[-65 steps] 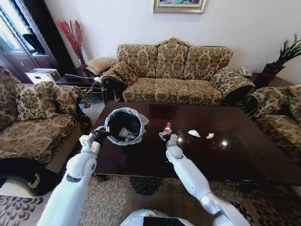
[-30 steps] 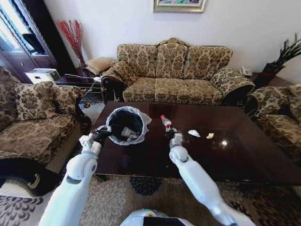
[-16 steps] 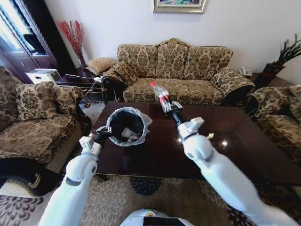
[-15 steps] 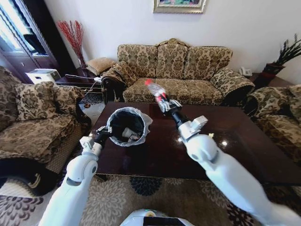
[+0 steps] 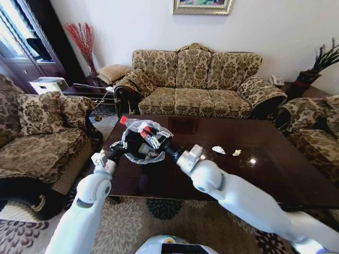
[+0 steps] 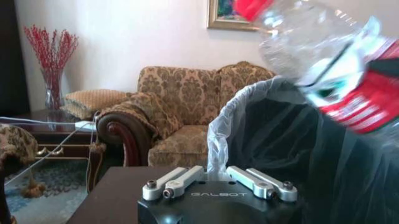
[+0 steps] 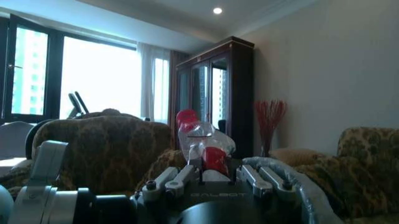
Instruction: Move to the front of the table and place the trash on the table into the trash bin.
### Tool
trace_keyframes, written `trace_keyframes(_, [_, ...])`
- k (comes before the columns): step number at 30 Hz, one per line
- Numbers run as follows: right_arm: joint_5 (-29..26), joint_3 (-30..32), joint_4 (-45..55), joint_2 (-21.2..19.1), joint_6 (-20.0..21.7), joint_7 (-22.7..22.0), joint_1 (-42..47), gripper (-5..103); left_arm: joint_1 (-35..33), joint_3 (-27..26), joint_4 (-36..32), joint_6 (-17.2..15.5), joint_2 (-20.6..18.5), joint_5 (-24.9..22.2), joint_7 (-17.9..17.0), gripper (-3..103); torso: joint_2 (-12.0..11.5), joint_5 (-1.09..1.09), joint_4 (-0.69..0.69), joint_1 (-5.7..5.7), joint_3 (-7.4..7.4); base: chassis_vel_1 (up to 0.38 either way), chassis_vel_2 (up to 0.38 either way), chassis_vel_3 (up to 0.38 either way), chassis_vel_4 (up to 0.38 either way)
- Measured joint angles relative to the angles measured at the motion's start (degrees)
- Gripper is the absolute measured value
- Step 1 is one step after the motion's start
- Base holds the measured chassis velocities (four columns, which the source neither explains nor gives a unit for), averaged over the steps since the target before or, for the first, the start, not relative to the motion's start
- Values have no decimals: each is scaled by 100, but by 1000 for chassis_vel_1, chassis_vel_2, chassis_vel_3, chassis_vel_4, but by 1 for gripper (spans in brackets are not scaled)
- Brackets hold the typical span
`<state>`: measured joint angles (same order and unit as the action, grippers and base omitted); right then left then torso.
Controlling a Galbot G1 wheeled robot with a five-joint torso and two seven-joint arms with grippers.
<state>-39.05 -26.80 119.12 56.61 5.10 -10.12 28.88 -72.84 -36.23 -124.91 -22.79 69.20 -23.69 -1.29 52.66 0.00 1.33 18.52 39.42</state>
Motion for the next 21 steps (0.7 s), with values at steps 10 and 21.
trace_keyframes(10, [83,41,-20,-5,-2,-54,-21,56,16,7,-16,-46,-21,-8,7,1,0,0,-1,0,0,0,0,0,0])
trace_keyframes(21, [-209,893,366,-351,128,-538,-49,93,25,11,26,-46,-18,-8,10,1,0,0,1,0,0,0,0,0,0])
